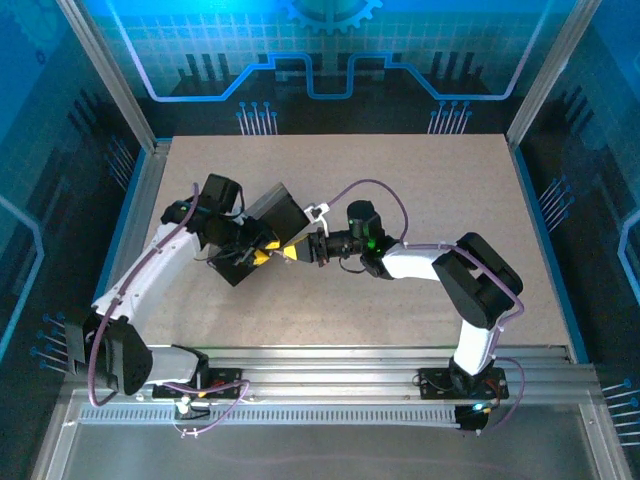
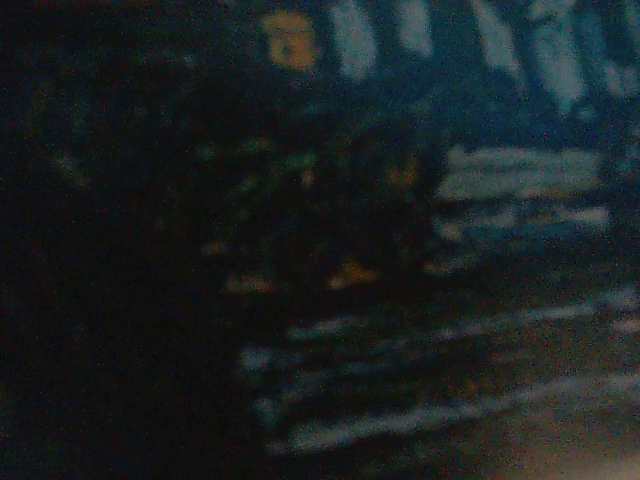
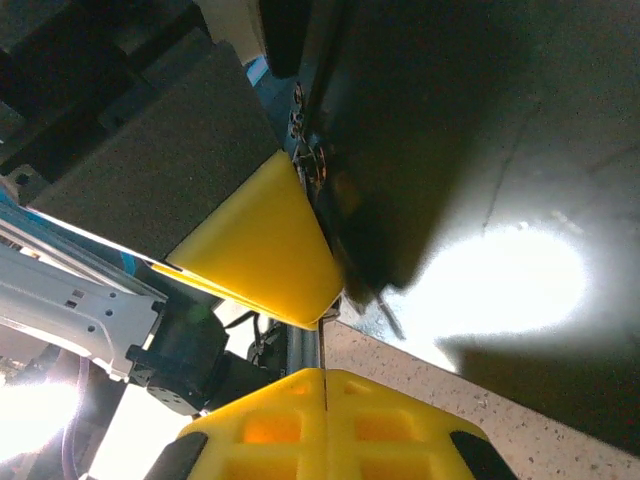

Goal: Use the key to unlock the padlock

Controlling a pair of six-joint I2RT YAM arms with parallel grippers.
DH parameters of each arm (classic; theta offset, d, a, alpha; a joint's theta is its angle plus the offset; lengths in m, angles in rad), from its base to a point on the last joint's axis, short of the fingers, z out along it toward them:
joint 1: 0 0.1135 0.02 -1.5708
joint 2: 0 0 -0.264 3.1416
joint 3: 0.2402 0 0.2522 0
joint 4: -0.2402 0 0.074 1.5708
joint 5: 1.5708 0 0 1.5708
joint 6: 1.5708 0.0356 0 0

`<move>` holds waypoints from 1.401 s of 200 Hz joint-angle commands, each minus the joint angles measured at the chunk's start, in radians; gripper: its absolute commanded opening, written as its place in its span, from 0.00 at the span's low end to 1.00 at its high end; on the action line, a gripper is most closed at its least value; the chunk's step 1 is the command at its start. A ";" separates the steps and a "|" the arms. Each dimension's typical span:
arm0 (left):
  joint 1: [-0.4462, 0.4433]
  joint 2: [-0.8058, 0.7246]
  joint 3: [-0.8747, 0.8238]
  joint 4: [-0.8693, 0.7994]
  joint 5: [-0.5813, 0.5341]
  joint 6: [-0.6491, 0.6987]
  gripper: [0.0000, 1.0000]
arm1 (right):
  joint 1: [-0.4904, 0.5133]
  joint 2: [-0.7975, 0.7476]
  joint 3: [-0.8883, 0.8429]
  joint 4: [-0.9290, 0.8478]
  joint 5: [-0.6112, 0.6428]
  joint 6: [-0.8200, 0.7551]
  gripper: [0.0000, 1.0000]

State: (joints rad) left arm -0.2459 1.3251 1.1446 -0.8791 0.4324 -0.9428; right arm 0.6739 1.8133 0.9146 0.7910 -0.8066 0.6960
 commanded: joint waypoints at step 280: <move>0.082 -0.089 -0.006 0.011 0.152 -0.025 0.00 | 0.035 0.017 -0.041 0.230 0.012 0.125 0.00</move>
State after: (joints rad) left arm -0.1719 1.2816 1.1267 -0.9077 0.5213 -0.9512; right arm 0.6876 1.8027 0.8516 0.9749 -0.7933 0.8162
